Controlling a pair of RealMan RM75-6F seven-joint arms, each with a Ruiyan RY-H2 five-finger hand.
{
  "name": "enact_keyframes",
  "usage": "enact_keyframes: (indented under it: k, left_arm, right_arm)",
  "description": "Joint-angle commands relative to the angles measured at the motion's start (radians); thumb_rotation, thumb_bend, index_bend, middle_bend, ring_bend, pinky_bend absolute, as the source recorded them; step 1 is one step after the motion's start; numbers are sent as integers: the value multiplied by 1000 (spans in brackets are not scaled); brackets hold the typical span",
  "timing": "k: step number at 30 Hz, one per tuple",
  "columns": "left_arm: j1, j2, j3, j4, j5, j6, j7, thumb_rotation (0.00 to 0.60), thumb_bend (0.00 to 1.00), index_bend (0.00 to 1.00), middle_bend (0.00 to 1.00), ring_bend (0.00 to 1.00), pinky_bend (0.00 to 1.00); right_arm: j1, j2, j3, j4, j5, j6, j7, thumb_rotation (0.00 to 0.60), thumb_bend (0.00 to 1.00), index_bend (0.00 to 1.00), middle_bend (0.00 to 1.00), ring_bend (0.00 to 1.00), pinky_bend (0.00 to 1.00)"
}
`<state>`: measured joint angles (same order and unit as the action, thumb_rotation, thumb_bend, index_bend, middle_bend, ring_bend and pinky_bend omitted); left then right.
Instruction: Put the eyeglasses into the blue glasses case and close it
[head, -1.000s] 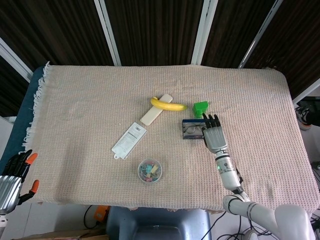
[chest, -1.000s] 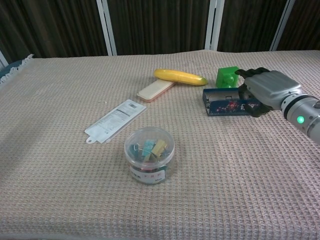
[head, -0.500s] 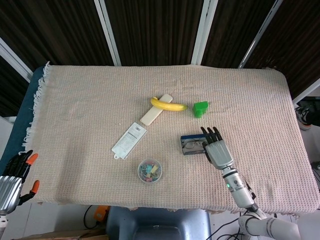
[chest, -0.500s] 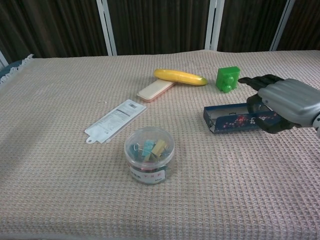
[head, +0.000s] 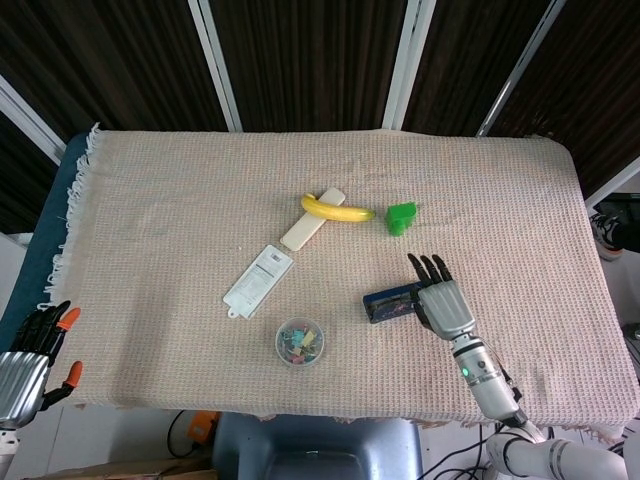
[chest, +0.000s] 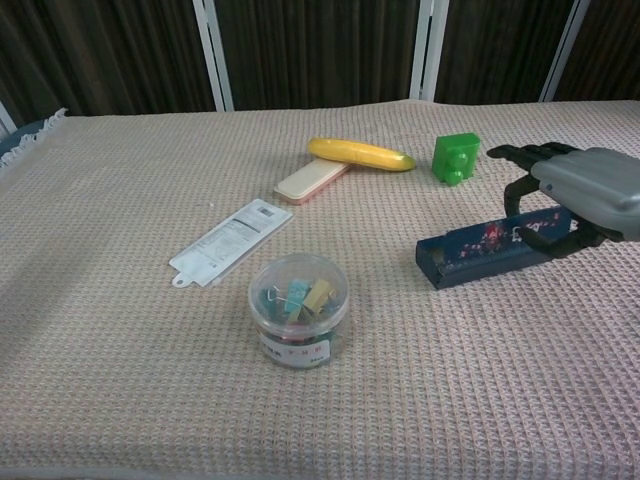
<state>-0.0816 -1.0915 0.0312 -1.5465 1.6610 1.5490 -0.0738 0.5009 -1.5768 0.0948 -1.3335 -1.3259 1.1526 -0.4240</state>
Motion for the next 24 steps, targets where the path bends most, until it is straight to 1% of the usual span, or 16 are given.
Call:
enact_keyframes:
  k: [1, 5, 13, 21, 24]
  left_arm:
    - [-1, 0, -1, 0, -2, -1, -1, 600, 434, 0, 0, 0, 79]
    - [-2, 1, -2, 1, -4, -2, -3, 600, 432, 0, 0, 0, 82]
    - [-1, 1, -1, 0, -4, -2, -1, 600, 432, 0, 0, 0, 85]
    - [-1, 1, 0, 0, -2, -3, 0, 600, 431, 0, 0, 0, 86]
    - [-1, 1, 1, -1, -1, -2, 3, 600, 431, 0, 0, 0, 86]
  right_arm:
    - [21, -17, 31, 10, 41, -31, -30, 600, 647, 726, 100, 0, 0]
    - [41, -40, 53, 30, 78, -59, -54, 600, 647, 726, 101, 0, 0]
    - [73, -79, 77, 72, 129, -92, -96, 600, 648, 725, 101, 0, 0]
    - [91, -97, 84, 96, 151, -104, -112, 600, 648, 718, 101, 0, 0]
    - [100, -107, 88, 114, 160, -113, -119, 600, 648, 682, 101, 0, 0]
